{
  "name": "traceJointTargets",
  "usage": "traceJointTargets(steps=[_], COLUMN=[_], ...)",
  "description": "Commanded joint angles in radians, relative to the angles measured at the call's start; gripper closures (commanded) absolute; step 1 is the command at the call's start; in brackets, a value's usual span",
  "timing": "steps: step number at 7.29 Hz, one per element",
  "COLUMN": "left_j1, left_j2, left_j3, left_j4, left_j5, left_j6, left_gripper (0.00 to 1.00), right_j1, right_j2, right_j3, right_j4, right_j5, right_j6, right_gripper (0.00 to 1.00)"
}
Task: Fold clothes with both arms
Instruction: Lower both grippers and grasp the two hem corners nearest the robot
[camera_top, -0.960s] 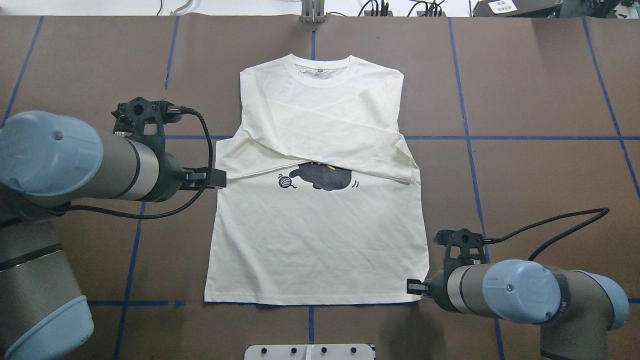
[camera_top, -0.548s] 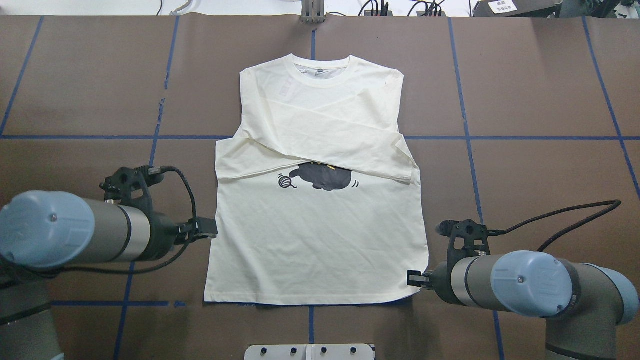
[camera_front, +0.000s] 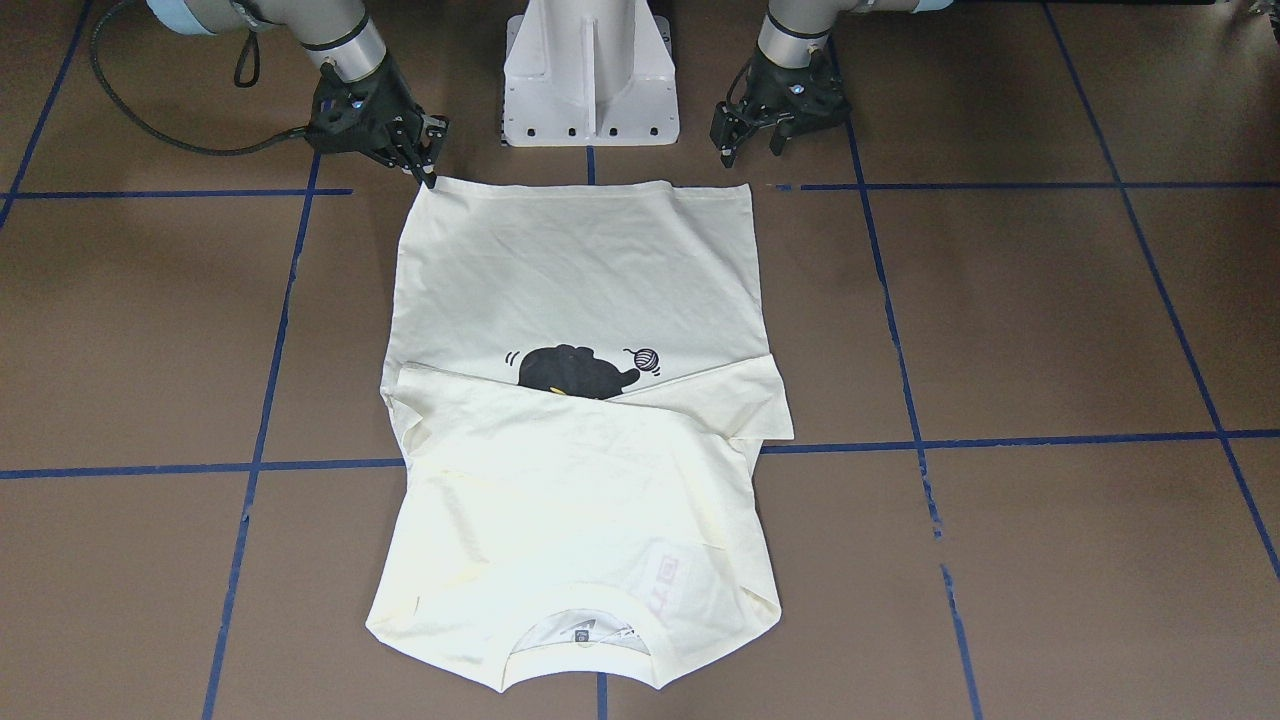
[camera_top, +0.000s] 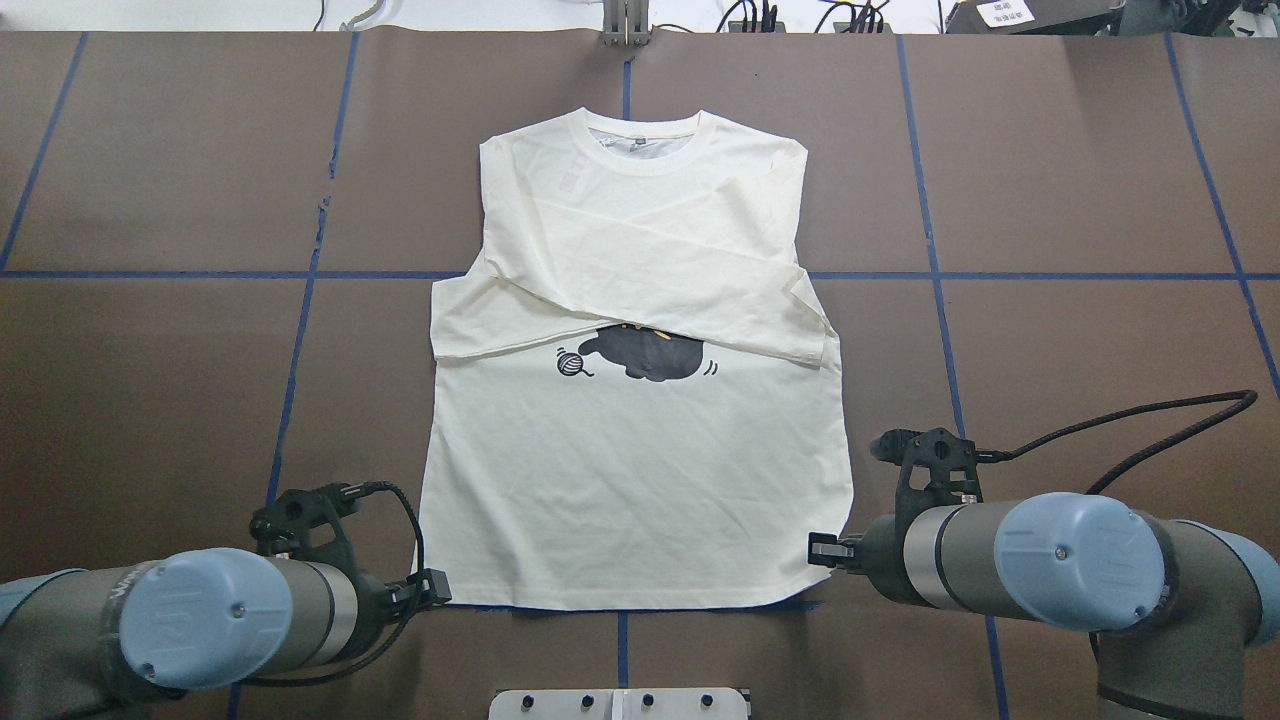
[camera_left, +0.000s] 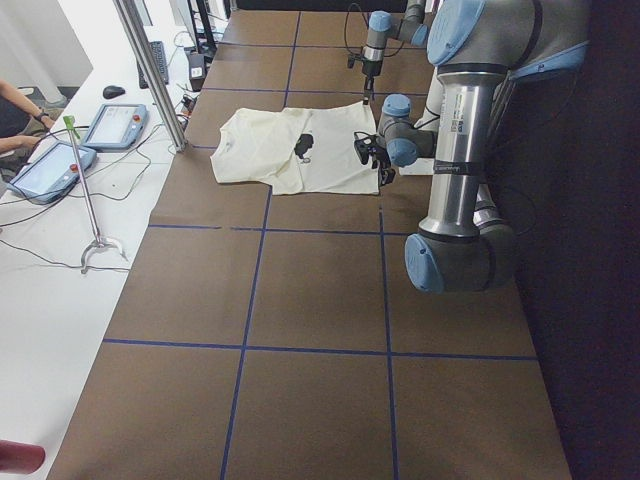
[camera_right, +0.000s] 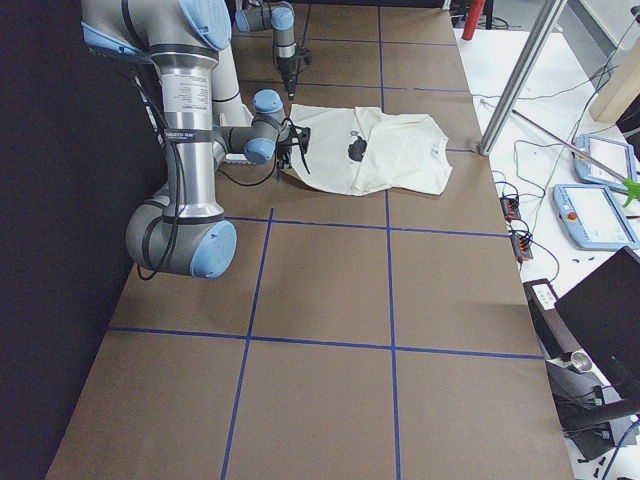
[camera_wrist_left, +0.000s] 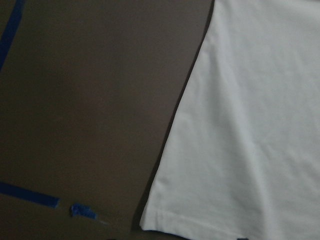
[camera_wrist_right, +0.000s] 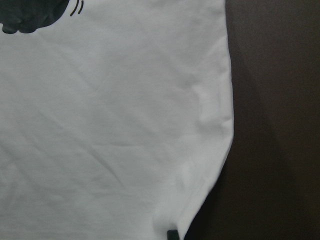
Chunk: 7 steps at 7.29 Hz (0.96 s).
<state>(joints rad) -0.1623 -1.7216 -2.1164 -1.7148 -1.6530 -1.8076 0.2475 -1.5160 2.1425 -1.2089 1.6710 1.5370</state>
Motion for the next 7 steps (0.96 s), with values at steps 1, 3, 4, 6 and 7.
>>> traceJointTargets(steps=[1,3,4,6,7], left_j1=[0.01,0.0,-0.009,-0.035,-0.036], left_j2=[-0.044,-0.046,-0.044,-0.046,-0.046], left_j3=[0.088,0.092,0.092,0.09,0.088], left_j4=[0.003,0.001,0.0,0.0,0.0], left_j5=[0.025,0.03,0.03,0.035,0.035], left_j6=[0.002,0.004,0.005,0.031,0.031], left_gripper=[0.25,0.29,0.3,0.33,0.35], right_j1=[0.001,0.003,0.006,0.004,0.006], right_j2=[0.003,0.003,0.005,0.005,0.004], right_j3=[0.002,0.002,0.003,0.004,0.004], right_j4=[0.0,0.0,0.0,0.0,0.0], right_j5=[0.0,0.001,0.001,0.001,0.001], right_j6=[0.0,0.0,0.0,0.0,0.0], right_gripper=[1.0,1.0,1.0,1.0,1.0])
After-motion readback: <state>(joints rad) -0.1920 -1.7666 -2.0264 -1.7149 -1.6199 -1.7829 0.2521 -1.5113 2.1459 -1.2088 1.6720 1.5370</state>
